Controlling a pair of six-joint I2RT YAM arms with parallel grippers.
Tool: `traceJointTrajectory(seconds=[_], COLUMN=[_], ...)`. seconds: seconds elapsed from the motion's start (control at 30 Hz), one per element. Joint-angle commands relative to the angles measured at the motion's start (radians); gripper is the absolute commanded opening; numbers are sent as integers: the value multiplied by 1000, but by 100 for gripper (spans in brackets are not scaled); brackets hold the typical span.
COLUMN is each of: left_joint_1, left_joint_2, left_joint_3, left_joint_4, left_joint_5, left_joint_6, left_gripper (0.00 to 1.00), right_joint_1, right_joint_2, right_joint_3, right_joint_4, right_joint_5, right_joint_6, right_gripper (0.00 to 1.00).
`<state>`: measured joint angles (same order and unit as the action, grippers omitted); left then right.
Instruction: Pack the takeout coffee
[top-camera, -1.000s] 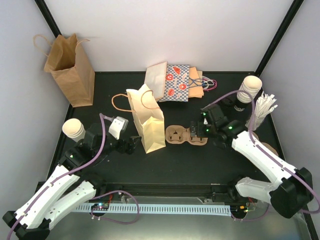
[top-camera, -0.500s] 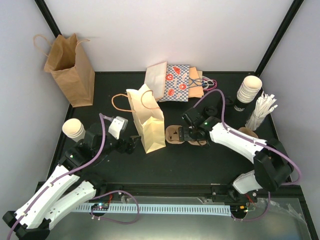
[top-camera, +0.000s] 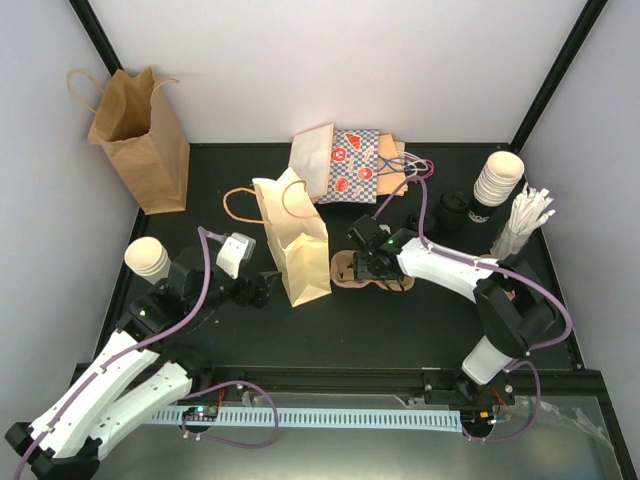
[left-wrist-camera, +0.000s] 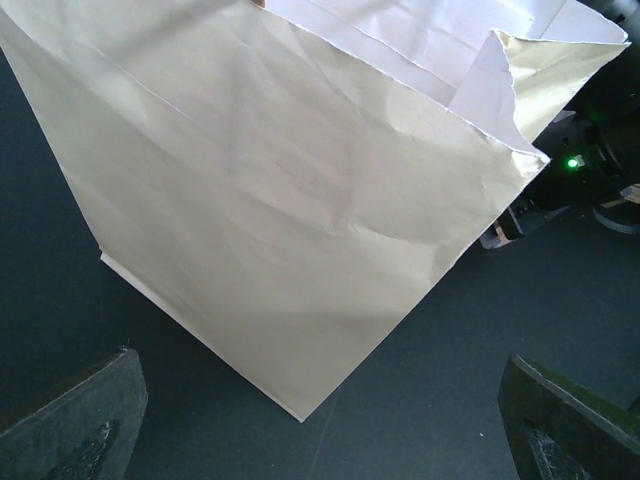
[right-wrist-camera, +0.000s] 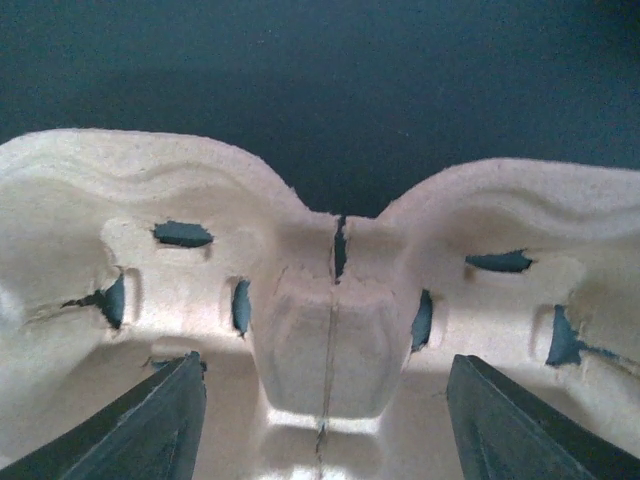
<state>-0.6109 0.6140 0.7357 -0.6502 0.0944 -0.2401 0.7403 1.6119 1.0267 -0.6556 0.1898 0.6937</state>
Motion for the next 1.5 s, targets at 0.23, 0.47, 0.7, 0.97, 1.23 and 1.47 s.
traceJointTrajectory(seconds=[0.23, 0.47, 0.7, 0.97, 1.23, 1.47], left_joint_1=[-4, -3, -3, -4, -3, -4], left_joint_2=[-13, -22, -22, -22, -17, -24], left_joint_3=[-6, -6, -6, -6, -6, -6], left_joint_4=[12, 11, 9, 11, 10, 6], left_joint_5=[0, 0, 1, -2, -5, -15], left_joint_6=[-4, -3, -4, -5, -5, -10], left_gripper=[99, 99, 99, 99, 99, 99], right_joint_1=[8, 8, 6, 7, 4, 4], right_joint_2=[92, 122, 80, -41, -155, -16], right_joint_3=[48, 48, 49, 49, 10, 85], right_joint_4=[6, 22, 7, -42, -36, -50], right_joint_5=[48, 27, 53, 107, 120, 95], right_joint_6=[52, 61, 50, 2, -60, -20], right_gripper=[64, 58, 48, 49, 65, 94])
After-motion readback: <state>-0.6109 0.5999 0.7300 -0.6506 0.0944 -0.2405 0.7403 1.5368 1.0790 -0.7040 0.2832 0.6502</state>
